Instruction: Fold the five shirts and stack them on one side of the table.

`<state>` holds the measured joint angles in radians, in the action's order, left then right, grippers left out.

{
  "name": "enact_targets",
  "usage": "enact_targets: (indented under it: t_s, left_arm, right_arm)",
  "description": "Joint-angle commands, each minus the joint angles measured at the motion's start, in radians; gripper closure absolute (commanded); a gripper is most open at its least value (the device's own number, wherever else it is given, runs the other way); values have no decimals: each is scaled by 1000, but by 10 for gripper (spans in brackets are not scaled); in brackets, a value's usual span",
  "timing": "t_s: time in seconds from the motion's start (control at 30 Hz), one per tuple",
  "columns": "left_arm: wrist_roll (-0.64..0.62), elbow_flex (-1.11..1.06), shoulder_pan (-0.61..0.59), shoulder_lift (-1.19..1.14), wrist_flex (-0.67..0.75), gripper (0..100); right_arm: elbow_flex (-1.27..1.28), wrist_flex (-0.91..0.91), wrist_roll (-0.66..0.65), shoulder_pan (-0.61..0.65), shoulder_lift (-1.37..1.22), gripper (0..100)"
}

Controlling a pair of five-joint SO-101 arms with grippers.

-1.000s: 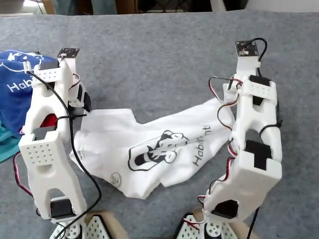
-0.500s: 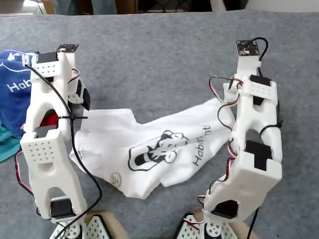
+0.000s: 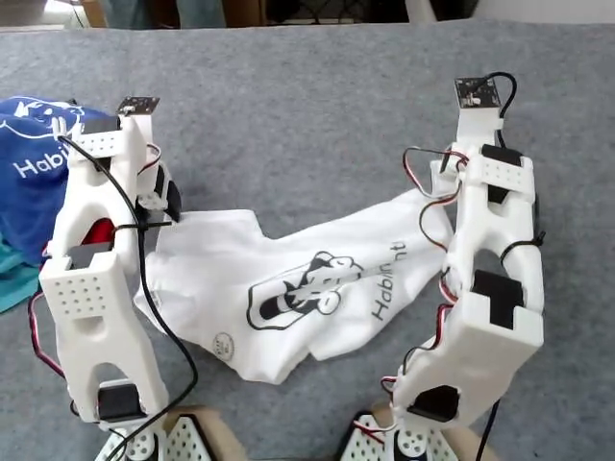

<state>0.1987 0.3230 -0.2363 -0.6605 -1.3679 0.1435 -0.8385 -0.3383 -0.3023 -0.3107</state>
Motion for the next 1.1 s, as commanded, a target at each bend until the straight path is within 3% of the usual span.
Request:
enact_targets:
  t_s: [0.0, 0.1, 0.3, 0.5, 0.7, 0.83, 0.9, 1.07]
  left_arm:
    - [-12, -12, 8, 5, 21, 780]
    - [-14, -13, 16, 3, 21, 788]
    - [-9, -18, 88, 2, 21, 924]
    - [-17, -21, 128, 5, 35, 925]
    - [-183, 27, 12, 51, 118, 949]
    - [-227, 51, -45, 141, 170, 949]
    - [-239, 7, -47, 173, 222, 949]
    - [-239, -188, -31, 272, 367, 949]
  right_arm:
    - [-22, 17, 8, 9, 7, 963]
    - [-22, 17, 8, 9, 7, 963]
    - [-24, 17, 8, 9, 7, 963]
    - [-74, -20, 15, 9, 13, 962]
    - [-246, -262, 32, -6, 5, 949]
    - [-323, -430, 32, 0, 4, 829]
    - [-340, -505, -11, 18, 4, 815]
    - [-237, -431, -46, 80, -94, 815]
